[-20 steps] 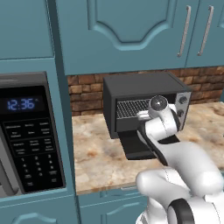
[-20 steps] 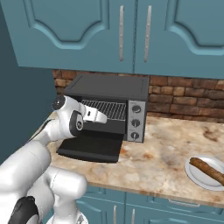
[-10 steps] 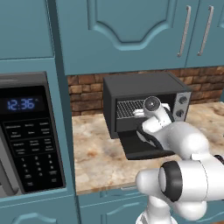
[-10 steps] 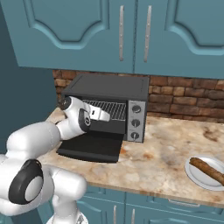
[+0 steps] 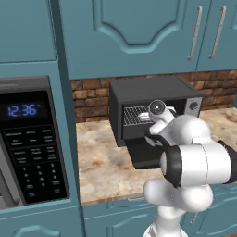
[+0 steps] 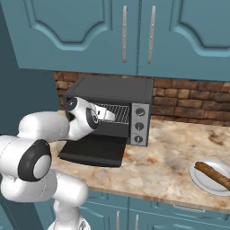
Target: Pull the toaster oven rack outwards. Pick up the baguette from the plate and place it on the toaster oven rack. Close the toaster oven door fully and set the temperature to the lowest setting.
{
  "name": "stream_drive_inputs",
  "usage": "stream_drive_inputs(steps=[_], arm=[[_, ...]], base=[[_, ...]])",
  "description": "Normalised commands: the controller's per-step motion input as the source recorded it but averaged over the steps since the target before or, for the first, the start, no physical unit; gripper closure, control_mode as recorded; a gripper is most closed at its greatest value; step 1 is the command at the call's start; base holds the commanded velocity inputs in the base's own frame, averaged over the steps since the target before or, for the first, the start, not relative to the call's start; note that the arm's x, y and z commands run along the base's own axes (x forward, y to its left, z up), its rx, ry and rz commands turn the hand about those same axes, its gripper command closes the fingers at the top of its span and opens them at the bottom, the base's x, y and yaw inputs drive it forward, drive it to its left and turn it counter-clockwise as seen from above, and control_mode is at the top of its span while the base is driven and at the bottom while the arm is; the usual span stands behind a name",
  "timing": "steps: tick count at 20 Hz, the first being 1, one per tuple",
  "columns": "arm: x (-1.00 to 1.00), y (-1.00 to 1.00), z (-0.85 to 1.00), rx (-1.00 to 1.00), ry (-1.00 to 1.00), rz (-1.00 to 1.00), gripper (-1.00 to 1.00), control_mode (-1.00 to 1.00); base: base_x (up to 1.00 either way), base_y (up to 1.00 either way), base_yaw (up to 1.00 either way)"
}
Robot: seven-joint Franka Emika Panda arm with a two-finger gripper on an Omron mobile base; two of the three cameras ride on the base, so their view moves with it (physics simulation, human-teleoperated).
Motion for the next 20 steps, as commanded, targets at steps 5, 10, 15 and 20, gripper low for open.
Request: stream_drive_inputs(steps=[5, 10, 15, 20], arm=[[0.28, 0.00, -0.22, -0.05, -0.16, 0.00, -1.00, -1.00], [0.16, 0.00, -0.29, -0.05, -0.17, 0.00, -1.00, -1.00], [0.00, 0.00, -0.35, -0.08, -0.15, 0.00, -1.00, -1.00], [-0.02, 0.00, -0.26, -0.06, -0.12, 0.00, -1.00, -1.00]], base=[[0.00, 0.00, 0.00], [0.00, 0.00, 0.00], [0.00, 0.00, 0.00], [0.00, 0.00, 0.00]])
